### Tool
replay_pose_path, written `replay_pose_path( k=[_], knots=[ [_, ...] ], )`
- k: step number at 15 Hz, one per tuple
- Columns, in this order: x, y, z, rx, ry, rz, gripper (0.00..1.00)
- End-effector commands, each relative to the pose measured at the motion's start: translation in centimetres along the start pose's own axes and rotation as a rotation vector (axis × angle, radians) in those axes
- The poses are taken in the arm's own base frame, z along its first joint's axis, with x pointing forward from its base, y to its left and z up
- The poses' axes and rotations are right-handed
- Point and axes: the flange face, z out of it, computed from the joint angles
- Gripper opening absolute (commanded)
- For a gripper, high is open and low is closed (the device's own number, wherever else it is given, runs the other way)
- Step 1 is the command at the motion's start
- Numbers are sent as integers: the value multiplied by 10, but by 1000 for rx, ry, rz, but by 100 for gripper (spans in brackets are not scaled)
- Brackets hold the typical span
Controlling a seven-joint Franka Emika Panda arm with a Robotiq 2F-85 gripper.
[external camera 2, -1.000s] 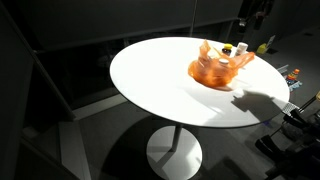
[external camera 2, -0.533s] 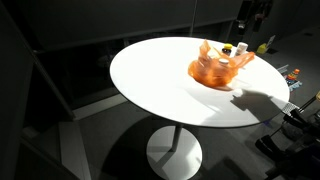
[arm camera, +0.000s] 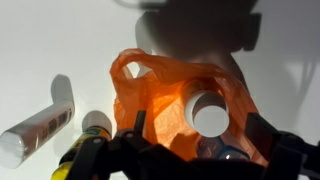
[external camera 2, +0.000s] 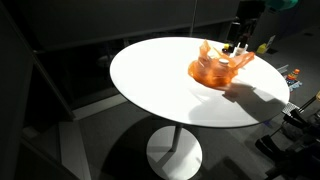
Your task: Remove the white bottle from the plastic bag and put it on the left side of the table
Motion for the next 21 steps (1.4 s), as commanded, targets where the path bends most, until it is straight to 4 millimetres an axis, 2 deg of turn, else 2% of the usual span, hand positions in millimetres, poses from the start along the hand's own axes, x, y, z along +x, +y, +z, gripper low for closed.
replay_pose_path(
  k=[1,6,12,21],
  knots=[
    [10,-9,14,18,22,-72,100],
    [15,-14,31,20,32,-125,100],
    [20,-14,40,12,36,-135,100],
    [30,-6,30,0,91,-124,100]
  ],
)
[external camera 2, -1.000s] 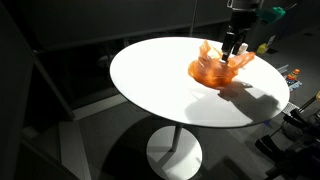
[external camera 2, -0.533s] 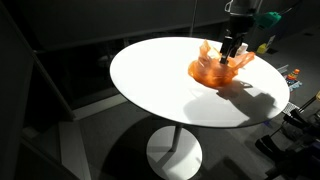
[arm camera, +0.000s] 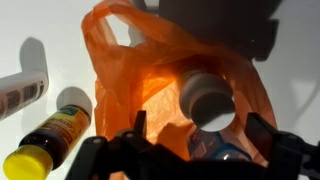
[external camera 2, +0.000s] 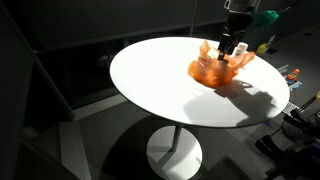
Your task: Remove the white bottle from the plastic bag and put it on the left side of the table
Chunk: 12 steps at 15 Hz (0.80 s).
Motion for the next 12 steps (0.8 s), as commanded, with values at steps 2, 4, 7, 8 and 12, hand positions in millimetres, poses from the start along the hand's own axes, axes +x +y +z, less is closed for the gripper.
replay_pose_path(
  k=[2,4,7,8,12],
  knots=[
    [12,8,-4,-9,34,-15,100],
    [14,8,-3,-12,37,-14,100],
    [17,9,2,-8,33,-15,100],
    [17,8,5,-6,29,-15,100],
    [16,6,9,-3,13,-9,100]
  ],
)
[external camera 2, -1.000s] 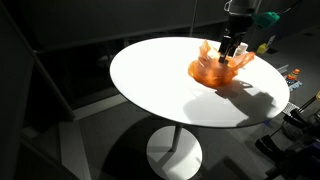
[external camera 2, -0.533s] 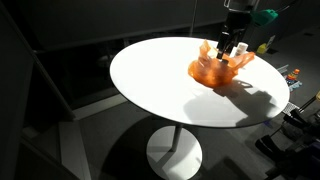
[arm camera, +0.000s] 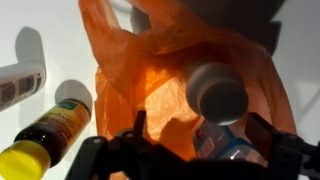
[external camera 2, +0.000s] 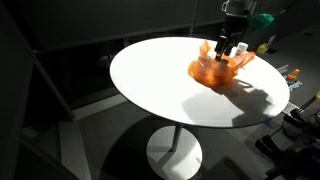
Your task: Remove the white bottle from the plastic bag and put it on the left side of the table
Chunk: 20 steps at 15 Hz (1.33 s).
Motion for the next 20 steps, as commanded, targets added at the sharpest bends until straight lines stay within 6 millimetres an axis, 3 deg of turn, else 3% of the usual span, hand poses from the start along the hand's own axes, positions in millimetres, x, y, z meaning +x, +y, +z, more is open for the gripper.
replay_pose_path(
  k=[1,10,11,13,18,19,20],
  knots=[
    [4,2,0,-1,-6,-4,100],
    [-4,-1,5,20,-77,9,100],
    [-4,-1,5,21,-82,10,75],
    [-4,-2,4,16,-86,10,67],
    [-2,-6,-8,11,-70,14,25],
    [-4,-7,-15,16,-64,17,19],
    [-5,-8,-19,20,-62,18,19]
  ],
)
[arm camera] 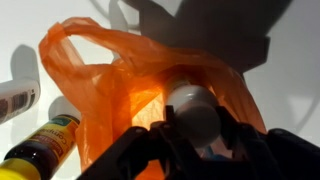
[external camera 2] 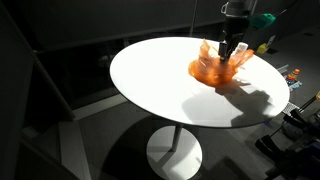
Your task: Remove the white bottle from the plastic bag and put it on the left side of the table
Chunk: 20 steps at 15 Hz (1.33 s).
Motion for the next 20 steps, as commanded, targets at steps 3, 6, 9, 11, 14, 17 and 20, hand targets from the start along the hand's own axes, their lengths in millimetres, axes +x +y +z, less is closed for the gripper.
replay_pose_path(
  k=[3,6,9,11,14,17,20],
  knots=[
    [-8,-8,-41,-8,19,50,19],
    [-10,-20,-64,-23,37,76,19],
    [-8,-41,-89,-25,62,29,19],
    [-7,-57,-101,-24,65,-15,19],
    [-8,-81,-113,-31,72,-68,19],
    [-5,-100,-116,-13,66,-150,19],
    [-6,-107,-116,-3,46,-208,19]
  ],
)
